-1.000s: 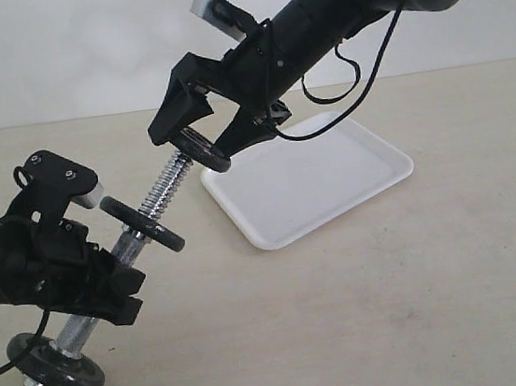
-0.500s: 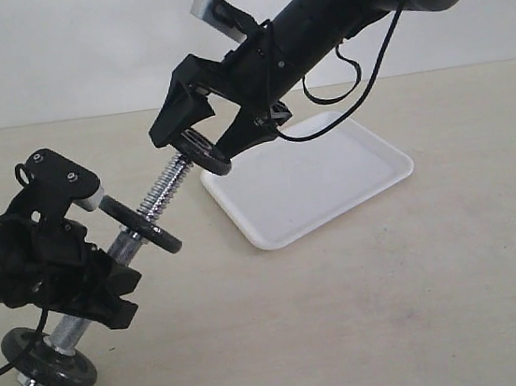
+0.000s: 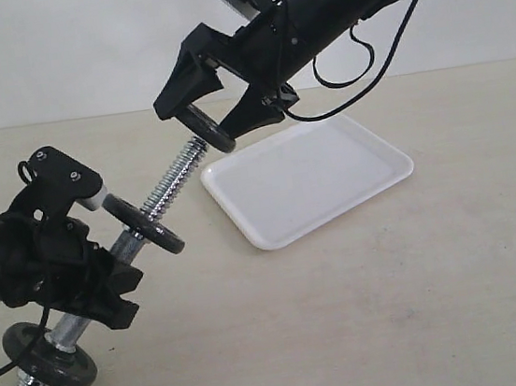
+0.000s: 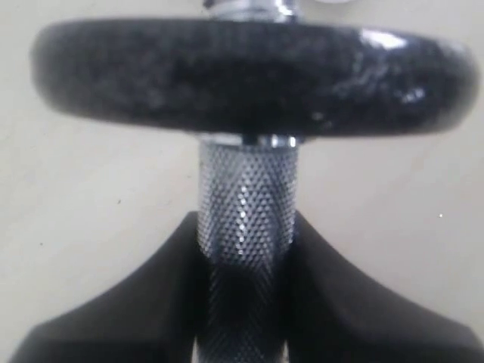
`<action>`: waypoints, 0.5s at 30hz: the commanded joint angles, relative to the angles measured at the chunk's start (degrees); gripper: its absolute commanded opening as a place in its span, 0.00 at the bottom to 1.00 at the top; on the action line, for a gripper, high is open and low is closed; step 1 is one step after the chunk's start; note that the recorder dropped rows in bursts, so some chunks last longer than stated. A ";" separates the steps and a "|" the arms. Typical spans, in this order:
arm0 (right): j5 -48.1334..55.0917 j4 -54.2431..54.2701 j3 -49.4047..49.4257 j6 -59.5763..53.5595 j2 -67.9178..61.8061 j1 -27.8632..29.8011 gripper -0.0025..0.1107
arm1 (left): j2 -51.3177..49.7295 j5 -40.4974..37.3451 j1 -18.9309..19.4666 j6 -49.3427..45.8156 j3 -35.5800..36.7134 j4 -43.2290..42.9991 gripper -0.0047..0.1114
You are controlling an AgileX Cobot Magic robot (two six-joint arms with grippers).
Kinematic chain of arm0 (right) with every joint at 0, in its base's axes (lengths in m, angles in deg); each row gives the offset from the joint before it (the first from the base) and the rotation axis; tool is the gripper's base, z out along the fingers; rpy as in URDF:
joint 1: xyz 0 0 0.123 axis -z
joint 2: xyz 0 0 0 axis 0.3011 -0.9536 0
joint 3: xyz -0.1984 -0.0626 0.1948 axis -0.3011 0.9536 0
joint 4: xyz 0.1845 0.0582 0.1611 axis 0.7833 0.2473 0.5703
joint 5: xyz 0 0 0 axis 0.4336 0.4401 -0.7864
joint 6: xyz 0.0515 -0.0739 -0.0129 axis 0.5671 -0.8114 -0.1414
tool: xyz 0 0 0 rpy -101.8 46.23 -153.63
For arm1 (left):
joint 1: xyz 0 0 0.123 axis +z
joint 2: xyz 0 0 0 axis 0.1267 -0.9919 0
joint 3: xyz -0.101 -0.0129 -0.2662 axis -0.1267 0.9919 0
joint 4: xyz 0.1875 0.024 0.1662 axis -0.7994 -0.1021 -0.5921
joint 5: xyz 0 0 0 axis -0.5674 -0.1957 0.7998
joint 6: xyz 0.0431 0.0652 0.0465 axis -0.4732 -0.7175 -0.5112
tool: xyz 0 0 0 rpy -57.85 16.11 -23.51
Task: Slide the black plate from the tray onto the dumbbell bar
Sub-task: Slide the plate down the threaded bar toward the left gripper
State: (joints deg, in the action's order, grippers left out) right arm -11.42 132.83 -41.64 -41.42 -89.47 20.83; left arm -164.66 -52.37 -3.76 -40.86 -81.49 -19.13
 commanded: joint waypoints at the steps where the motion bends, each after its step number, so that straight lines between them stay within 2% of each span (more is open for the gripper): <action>1: 0.76 4.08 -0.76 -0.71 1.66 0.17 0.02 | 2.32 1.90 -0.28 -0.67 -2.13 1.67 0.07; 15: 0.76 1.30 -0.76 1.25 1.66 0.17 0.02 | 2.32 3.37 -0.28 -0.67 -2.13 2.60 0.07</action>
State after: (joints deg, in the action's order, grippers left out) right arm -11.42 130.94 -41.64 -40.39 -89.31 20.83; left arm -164.66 -52.22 -3.86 -41.26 -81.49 -19.13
